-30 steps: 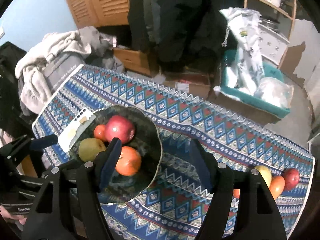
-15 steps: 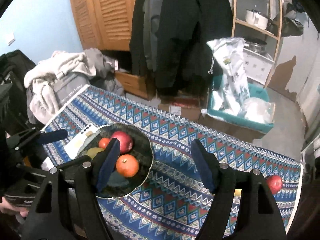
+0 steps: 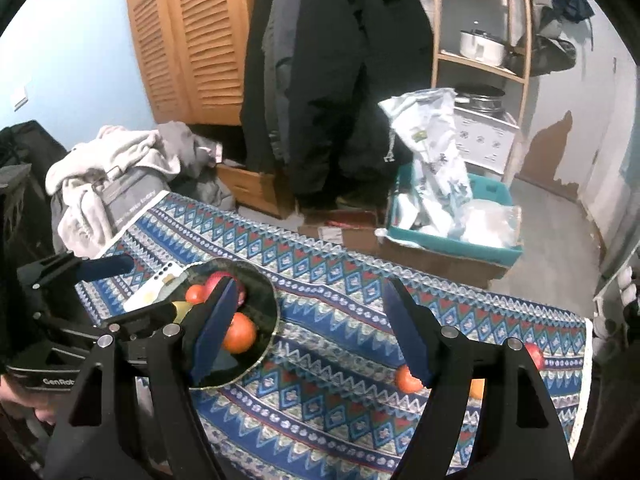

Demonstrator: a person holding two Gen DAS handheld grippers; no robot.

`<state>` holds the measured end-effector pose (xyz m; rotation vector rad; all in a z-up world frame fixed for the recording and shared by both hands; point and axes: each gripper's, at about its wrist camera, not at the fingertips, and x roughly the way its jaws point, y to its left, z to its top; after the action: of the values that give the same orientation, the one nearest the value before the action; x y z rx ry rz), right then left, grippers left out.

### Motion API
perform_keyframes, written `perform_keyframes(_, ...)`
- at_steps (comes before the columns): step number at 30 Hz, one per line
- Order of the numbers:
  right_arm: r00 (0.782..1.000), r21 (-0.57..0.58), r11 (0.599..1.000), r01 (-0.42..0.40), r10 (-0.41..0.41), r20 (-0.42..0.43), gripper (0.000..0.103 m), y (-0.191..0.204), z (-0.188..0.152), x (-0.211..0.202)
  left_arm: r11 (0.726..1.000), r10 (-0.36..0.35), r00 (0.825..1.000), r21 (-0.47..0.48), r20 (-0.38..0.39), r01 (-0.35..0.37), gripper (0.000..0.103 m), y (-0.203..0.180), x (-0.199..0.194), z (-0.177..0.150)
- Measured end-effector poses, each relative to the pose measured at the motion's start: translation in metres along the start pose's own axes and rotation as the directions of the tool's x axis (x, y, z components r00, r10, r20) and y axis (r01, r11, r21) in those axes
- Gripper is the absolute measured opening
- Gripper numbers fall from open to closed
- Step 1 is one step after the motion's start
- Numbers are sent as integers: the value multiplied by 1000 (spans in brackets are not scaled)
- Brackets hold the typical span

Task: Organize fruits
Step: 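Move both tools back toward the remaining fruit row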

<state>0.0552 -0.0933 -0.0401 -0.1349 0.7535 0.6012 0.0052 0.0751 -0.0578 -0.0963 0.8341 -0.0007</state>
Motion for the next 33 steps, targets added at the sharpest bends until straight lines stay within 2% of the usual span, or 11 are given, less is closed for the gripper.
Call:
perform_keyframes(19, 995, 105, 990, 92, -95, 31, 79, -62, -26, -38, 993, -48, 999, 103, -7, 48, 82, -61, 5, 8)
perform_keyframes(33, 970, 176, 956, 236, -243, 16, 79, -115, -56, -60, 974, -97, 994, 203, -42, 104, 82, -119, 24, 8)
